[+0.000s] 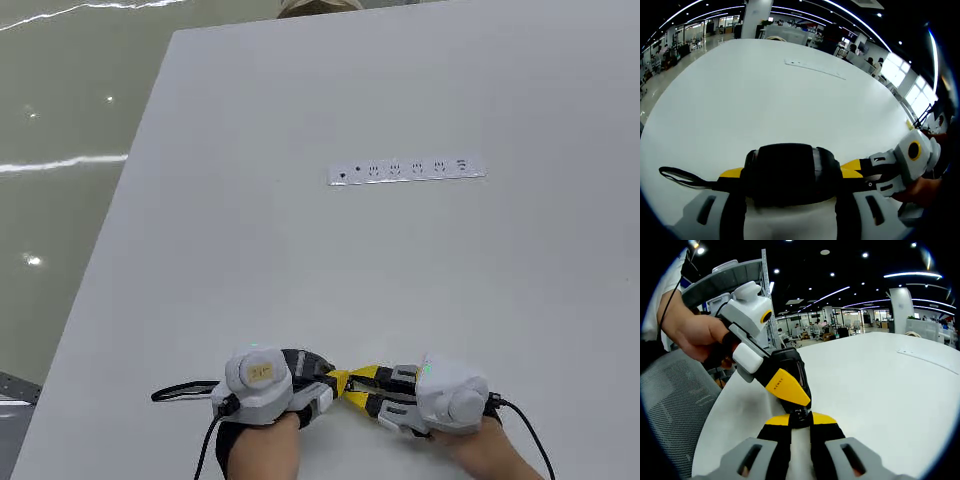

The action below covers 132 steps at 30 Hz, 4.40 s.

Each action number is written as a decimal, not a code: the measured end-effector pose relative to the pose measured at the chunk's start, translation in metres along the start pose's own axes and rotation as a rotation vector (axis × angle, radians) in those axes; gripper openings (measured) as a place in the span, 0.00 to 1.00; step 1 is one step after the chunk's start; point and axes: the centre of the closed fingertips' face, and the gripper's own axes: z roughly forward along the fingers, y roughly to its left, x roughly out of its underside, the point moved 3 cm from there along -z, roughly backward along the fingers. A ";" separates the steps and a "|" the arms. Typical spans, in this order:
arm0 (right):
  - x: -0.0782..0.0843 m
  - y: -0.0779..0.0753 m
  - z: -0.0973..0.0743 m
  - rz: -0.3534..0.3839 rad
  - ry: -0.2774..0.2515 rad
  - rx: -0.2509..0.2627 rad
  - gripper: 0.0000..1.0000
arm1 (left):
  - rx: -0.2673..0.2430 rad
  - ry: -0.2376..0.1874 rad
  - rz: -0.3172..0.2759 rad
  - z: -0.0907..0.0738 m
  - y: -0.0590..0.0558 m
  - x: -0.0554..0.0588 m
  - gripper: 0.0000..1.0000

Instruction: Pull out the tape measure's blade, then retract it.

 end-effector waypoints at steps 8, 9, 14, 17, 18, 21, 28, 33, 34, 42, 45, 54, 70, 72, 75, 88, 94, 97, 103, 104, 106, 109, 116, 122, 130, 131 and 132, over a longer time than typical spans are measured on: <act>-0.001 0.001 0.009 -0.010 0.004 -0.005 0.12 | 0.006 0.000 -0.004 0.000 0.001 -0.001 0.71; -0.001 0.001 0.009 -0.011 0.005 -0.006 0.12 | 0.006 -0.001 -0.005 0.000 0.001 -0.001 0.71; -0.003 0.002 0.011 -0.015 0.006 -0.009 0.12 | 0.010 -0.003 -0.009 -0.001 0.000 -0.001 0.71; -0.003 0.002 0.010 -0.015 0.006 -0.009 0.12 | 0.010 -0.005 -0.008 -0.001 0.000 -0.001 0.71; -0.003 0.002 0.011 -0.013 0.006 -0.009 0.12 | 0.010 -0.006 -0.009 -0.001 0.000 -0.001 0.71; -0.003 0.002 0.010 -0.012 0.005 -0.009 0.12 | 0.011 -0.006 -0.008 -0.001 0.001 -0.001 0.71; -0.001 0.000 0.011 -0.010 0.003 -0.009 0.13 | 0.011 -0.002 -0.010 0.000 0.001 -0.002 0.71; -0.002 0.000 0.011 0.014 -0.002 -0.008 0.13 | 0.012 -0.008 -0.015 0.000 0.001 -0.002 0.71; -0.001 -0.001 0.011 0.022 -0.002 -0.008 0.14 | 0.011 -0.009 -0.012 0.000 0.001 -0.002 0.72; 0.000 0.001 0.011 0.020 0.008 -0.008 0.14 | 0.014 -0.006 -0.001 0.000 0.001 -0.001 0.72; 0.001 0.001 0.011 0.007 0.015 -0.003 0.16 | 0.018 -0.002 0.017 0.000 0.001 -0.002 0.73; 0.003 0.004 0.009 -0.007 0.021 -0.014 0.21 | 0.036 -0.008 0.068 0.000 0.000 -0.003 0.73; 0.001 0.006 0.008 0.021 0.015 -0.028 0.26 | 0.045 -0.030 0.110 -0.003 0.000 -0.006 0.72; 0.002 0.006 0.008 0.031 0.015 -0.029 0.26 | 0.054 -0.037 0.126 -0.003 -0.001 -0.007 0.71; 0.002 0.007 0.006 0.033 0.018 -0.026 0.26 | 0.057 -0.042 0.131 -0.004 0.001 -0.006 0.72; 0.005 0.005 -0.014 0.092 -0.002 0.045 0.29 | 0.139 -0.128 0.191 -0.014 0.002 -0.014 0.73; 0.007 0.001 -0.023 0.124 -0.014 0.082 0.29 | 0.171 -0.161 0.219 -0.019 0.003 -0.017 0.73; 0.007 0.001 -0.028 0.130 -0.010 0.091 0.29 | 0.197 -0.176 0.224 -0.022 0.004 -0.017 0.74; 0.009 0.002 -0.034 0.140 -0.001 0.104 0.30 | 0.217 -0.189 0.263 -0.026 0.006 -0.017 0.73; 0.008 0.002 -0.035 0.140 0.000 0.107 0.31 | 0.219 -0.191 0.265 -0.027 0.007 -0.017 0.73; 0.007 0.003 -0.036 0.145 0.001 0.111 0.31 | 0.231 -0.192 0.259 -0.028 0.008 -0.017 0.73; 0.006 0.004 -0.039 0.146 0.002 0.120 0.32 | 0.247 -0.204 0.274 -0.032 0.006 -0.019 0.73; 0.003 0.006 -0.046 0.151 0.008 0.137 0.33 | 0.269 -0.200 0.292 -0.035 0.010 -0.016 0.72; 0.002 0.008 -0.051 0.159 0.025 0.147 0.33 | 0.292 -0.197 0.292 -0.040 0.013 -0.014 0.72; -0.001 0.010 -0.058 0.153 0.035 0.162 0.34 | 0.294 -0.191 0.298 -0.047 0.020 -0.012 0.72; 0.000 0.010 -0.058 0.153 0.036 0.163 0.35 | 0.296 -0.190 0.298 -0.047 0.021 -0.012 0.72; 0.000 0.010 -0.058 0.153 0.038 0.164 0.35 | 0.297 -0.189 0.299 -0.047 0.021 -0.011 0.72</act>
